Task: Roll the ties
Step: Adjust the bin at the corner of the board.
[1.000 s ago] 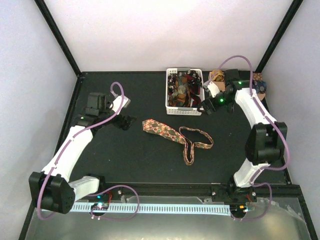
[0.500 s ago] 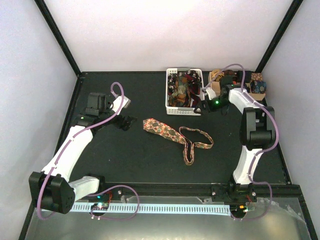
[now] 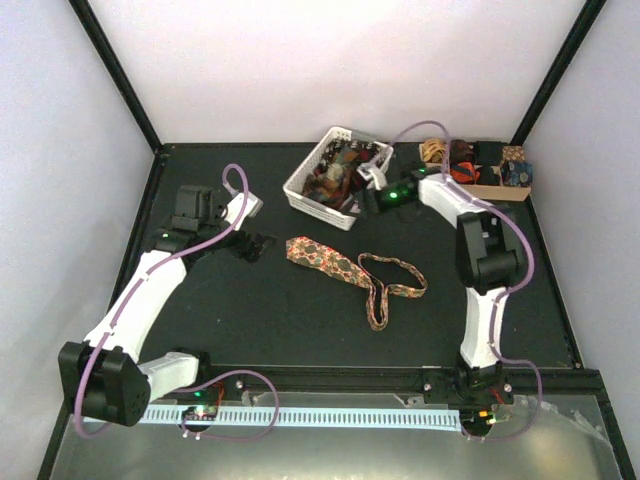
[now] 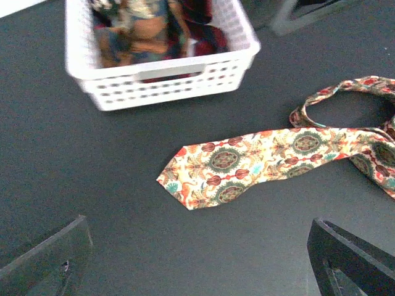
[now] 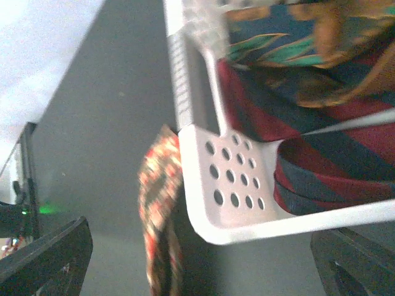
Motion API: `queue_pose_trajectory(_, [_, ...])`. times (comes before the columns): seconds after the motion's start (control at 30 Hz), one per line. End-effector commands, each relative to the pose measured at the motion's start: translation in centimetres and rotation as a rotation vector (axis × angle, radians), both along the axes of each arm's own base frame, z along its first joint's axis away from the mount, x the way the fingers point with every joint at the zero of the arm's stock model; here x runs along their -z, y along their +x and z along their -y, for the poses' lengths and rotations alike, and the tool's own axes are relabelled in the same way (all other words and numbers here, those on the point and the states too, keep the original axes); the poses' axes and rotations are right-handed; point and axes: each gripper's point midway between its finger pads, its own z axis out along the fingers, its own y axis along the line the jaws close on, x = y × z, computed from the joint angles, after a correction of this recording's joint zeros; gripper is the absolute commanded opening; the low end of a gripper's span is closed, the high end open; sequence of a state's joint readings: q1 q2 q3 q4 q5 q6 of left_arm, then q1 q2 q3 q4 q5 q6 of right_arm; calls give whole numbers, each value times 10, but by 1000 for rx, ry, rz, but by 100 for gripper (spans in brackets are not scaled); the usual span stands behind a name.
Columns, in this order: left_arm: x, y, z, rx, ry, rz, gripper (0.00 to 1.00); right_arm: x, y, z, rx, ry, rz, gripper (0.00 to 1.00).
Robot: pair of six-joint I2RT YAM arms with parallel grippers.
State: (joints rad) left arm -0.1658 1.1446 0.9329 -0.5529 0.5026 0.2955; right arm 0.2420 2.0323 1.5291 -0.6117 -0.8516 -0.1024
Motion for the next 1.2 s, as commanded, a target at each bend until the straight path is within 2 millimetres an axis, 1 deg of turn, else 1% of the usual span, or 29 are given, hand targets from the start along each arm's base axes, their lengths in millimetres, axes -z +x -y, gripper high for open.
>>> queue_pose_trajectory(0.0, [-14,-4,13,87,-43,18,99,-31,15,-73,-137,146,109,100])
queue_pose_trajectory(0.07, [-19,-11,26,172,-96,43,99,-43,21,-81,-150,174,120,100])
queue_pose_trajectory(0.13, [-22,-7,40,208,-134,86,99,-62,21,-77,-153,196,148,100])
queue_pose_trajectory(0.17, [-21,-5,49,225,-142,89,99,-75,18,-70,-150,199,183,100])
queue_pose_trajectory(0.2, [-19,-4,59,249,-148,85,99,-84,15,-63,-142,196,211,100])
queue_pose_trajectory(0.27, [-14,3,84,280,-156,77,99,-105,6,-42,-106,196,271,100])
queue_pose_trajectory(0.37, [7,23,116,288,-191,-1,99,-122,-6,-2,-33,169,317,100])
queue_pose_trajectory(0.4, [18,30,127,296,-186,-35,99,-120,-10,12,-15,138,325,100])
queue_pose_trajectory(0.43, [26,38,135,300,-173,-59,99,-113,-19,25,-6,90,307,100])
queue_pose_trajectory(0.47, [30,51,143,298,-153,-72,99,-106,-26,36,-7,36,308,100])
queue_pose_trajectory(0.57, [63,78,157,271,-96,-161,99,-84,-56,59,-45,-129,314,99])
queue_pose_trajectory(0.63, [82,99,158,235,-49,-184,99,-74,-77,69,-87,-196,310,98])
queue_pose_trajectory(0.67, [93,110,152,200,-5,-188,99,-69,-87,73,-106,-225,308,97])
queue_pose_trajectory(0.7, [105,122,147,163,33,-191,99,-65,-94,78,-116,-253,303,97])
queue_pose_trajectory(0.73, [111,135,139,131,56,-185,99,-59,-101,83,-124,-284,294,97])
queue_pose_trajectory(0.8, [120,164,117,46,98,-184,99,-50,-109,91,-136,-337,278,97])
queue_pose_trajectory(0.83, [120,179,104,-4,101,-187,99,-46,-112,94,-145,-357,271,96])
queue_pose_trajectory(0.9, [114,201,84,-62,27,-235,99,-41,-120,97,-174,-376,262,93])
queue_pose_trajectory(0.93, [109,210,75,-90,22,-238,99,-40,-124,97,-194,-375,266,91])
queue_pose_trajectory(0.97, [102,214,69,-99,30,-220,99,-39,-127,98,-207,-375,270,89])
queue_pose_trajectory(1.0, [94,213,68,-82,33,-198,99,-36,-128,99,-213,-387,274,88])
queue_pose_trajectory(1.03, [87,204,71,-35,25,-184,99,-33,-126,101,-206,-402,275,88])
queue_pose_trajectory(1.07, [76,194,76,17,9,-165,99,-31,-121,103,-193,-421,278,87])
queue_pose_trajectory(1.1, [69,181,81,73,0,-152,99,-29,-116,105,-179,-437,280,85])
queue_pose_trajectory(1.17, [55,154,87,174,-15,-136,99,-26,-103,103,-164,-461,300,81])
